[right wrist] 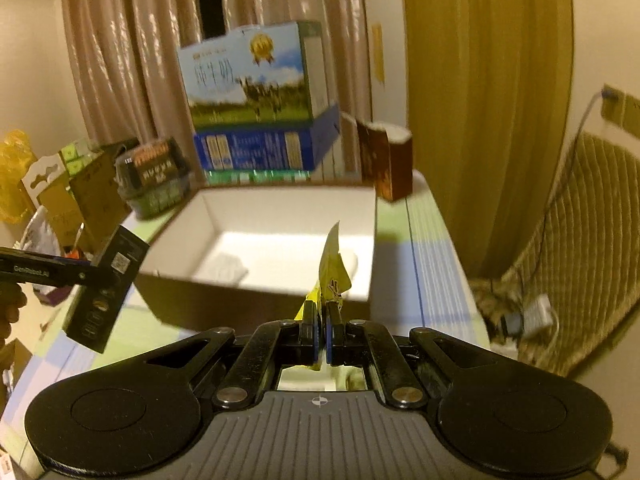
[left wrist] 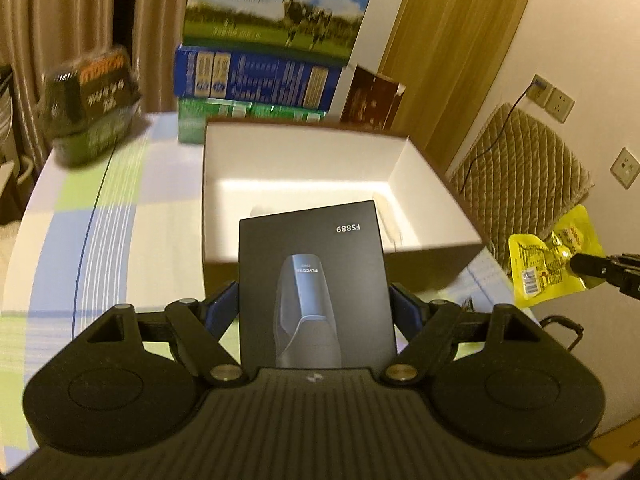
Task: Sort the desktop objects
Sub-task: 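Carry the black box and yellow packet over the open box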
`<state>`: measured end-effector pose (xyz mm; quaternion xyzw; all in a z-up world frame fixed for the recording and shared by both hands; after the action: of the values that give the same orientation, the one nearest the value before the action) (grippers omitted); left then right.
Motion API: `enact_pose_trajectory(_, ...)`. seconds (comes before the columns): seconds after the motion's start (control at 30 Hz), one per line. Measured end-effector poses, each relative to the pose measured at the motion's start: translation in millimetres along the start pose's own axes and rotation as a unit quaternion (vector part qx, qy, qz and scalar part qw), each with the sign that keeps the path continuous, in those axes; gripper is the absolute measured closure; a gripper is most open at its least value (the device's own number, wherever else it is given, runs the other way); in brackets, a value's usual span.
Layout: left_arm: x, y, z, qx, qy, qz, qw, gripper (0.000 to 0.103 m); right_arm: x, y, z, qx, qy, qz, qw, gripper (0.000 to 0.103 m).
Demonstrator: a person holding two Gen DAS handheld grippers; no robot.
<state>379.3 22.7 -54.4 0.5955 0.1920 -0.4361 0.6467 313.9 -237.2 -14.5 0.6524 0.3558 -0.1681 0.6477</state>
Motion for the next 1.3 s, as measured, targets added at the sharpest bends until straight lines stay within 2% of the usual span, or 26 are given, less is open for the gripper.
enact_pose_trajectory(0.33,21,71,3,-0.011,-0.013,0.028,0.9995,0.027,43,58,-10,-0.019,0.012,0.016,1.000,0.103)
enact_pose_trajectory(0.47,36,97,9,-0.014,-0.013,0.033,0.9993,0.027,70,71,-9,-0.023,0.012,0.002,1.000,0.103)
enact_pose_trajectory(0.6,64,112,16,-0.013,-0.013,0.017,0.9997,0.027,102,70,-5,-0.023,0.010,-0.027,0.999,0.103)
enact_pose_trajectory(0.8,119,117,23,-0.012,-0.009,-0.026,0.9995,0.027,148,56,9,-0.005,0.005,-0.077,0.997,0.103)
enact_pose_trajectory(1.0,172,111,27,0.008,0.015,-0.075,0.9970,0.027,176,45,18,0.005,0.008,-0.113,0.993,0.103)
enact_pose_trajectory(1.3,214,95,27,0.026,0.048,-0.130,0.9900,0.026,197,37,30,0.014,0.014,-0.144,0.989,0.103)
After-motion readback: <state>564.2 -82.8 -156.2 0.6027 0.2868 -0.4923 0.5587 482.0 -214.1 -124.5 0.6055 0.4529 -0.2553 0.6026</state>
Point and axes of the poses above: each gripper's, at about its wrist camera, not at the fingertips, and x roughly the way its jaws point, z to its right, y to its top, the point moved 9 cm from there along x, roughly the way its jaws point, and after that the axes turned 7 degrees about -z, right-handed, at the moved point
